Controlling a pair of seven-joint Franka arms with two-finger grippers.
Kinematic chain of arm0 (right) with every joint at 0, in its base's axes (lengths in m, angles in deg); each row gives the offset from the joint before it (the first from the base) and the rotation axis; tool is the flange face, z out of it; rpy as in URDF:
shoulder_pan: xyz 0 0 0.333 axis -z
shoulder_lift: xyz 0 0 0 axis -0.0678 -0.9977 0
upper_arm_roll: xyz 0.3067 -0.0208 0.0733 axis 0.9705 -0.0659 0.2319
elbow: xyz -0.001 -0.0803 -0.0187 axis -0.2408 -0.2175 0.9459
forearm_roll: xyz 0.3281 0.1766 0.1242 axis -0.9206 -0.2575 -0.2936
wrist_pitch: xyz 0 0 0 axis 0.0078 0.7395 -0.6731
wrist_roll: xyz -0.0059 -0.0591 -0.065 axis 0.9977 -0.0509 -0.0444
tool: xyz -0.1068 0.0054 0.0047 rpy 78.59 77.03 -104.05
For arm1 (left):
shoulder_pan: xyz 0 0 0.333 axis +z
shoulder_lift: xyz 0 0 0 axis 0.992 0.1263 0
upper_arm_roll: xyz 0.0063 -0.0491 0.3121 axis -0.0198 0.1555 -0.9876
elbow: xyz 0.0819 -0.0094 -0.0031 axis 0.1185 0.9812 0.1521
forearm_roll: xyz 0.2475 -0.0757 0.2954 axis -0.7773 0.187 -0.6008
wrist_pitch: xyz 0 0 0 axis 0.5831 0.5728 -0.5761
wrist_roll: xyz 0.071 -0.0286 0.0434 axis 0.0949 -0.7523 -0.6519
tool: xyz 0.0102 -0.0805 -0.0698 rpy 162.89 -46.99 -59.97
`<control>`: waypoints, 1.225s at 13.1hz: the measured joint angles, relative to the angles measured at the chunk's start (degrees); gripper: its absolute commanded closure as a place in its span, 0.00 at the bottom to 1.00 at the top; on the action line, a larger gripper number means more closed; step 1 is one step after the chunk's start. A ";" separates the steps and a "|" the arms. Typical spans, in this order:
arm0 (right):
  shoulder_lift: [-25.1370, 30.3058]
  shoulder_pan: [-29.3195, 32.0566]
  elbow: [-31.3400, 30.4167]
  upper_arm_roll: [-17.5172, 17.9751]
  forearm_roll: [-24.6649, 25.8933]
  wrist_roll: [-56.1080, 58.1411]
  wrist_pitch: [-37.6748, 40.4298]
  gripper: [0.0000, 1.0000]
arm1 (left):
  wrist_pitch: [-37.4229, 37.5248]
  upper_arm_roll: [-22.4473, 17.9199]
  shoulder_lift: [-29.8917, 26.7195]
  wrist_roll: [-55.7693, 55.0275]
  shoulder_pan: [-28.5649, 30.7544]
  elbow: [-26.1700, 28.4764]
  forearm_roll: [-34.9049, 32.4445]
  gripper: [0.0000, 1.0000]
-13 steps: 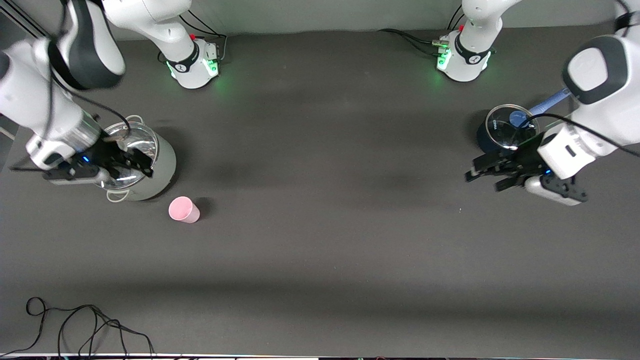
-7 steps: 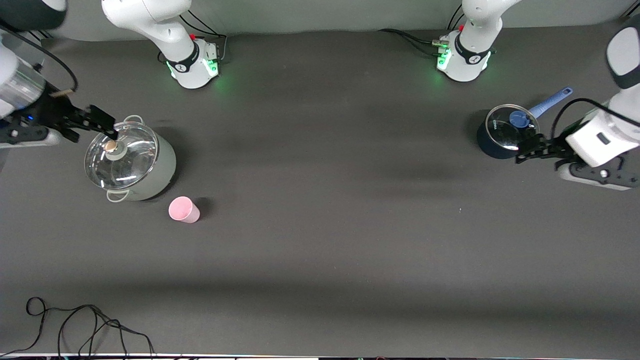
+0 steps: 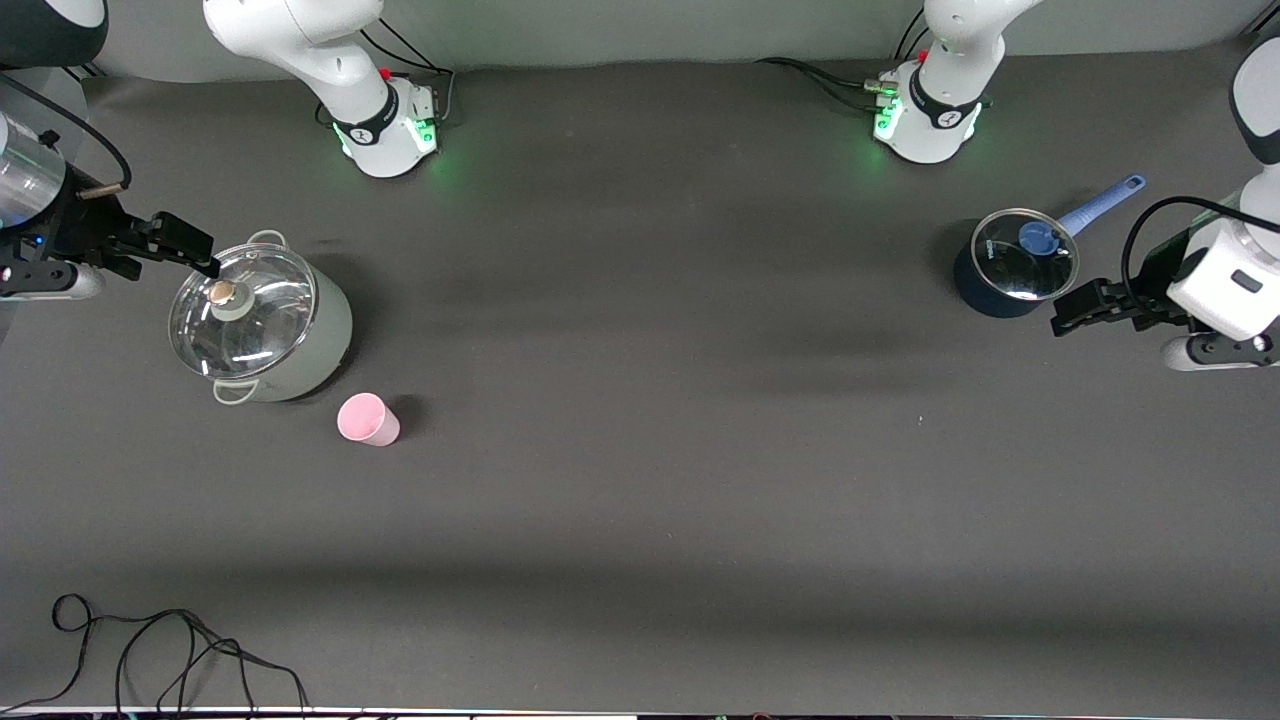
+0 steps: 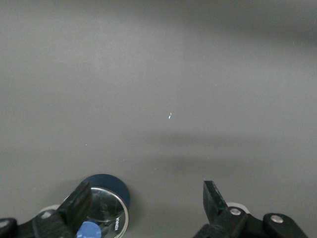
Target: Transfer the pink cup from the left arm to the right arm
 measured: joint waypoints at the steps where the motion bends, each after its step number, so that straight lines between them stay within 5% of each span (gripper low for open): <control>1: -0.08 0.00 0.01 0.00 0.00 0.00 0.09 0.00 | 0.00 0.02 0.00 -0.69 0.00 -0.68 0.00 0.00; 6: -0.08 0.34 0.30 -0.11 0.02 0.00 1.91 0.00 | 0.01 -2.60 0.13 -0.95 -2.47 -1.43 0.00 0.00; 9: -0.09 4.43 0.47 2.03 0.03 0.03 1.96 0.00 | -0.01 -18.80 0.15 -0.50 -19.04 -1.44 -0.01 0.00; 11: -0.12 11.02 1.09 8.51 0.03 0.06 1.96 0.00 | -0.02 -28.42 0.15 1.96 -28.91 -1.53 0.00 0.00; 13: -0.44 14.63 1.99 12.85 0.03 0.05 1.96 0.00 | -0.03 -33.16 0.15 3.30 -33.73 -1.74 0.01 0.00; 16: -1.23 15.43 3.22 13.49 0.03 0.05 1.90 0.00 | -0.45 -34.16 0.15 3.98 -34.90 -2.05 0.01 0.00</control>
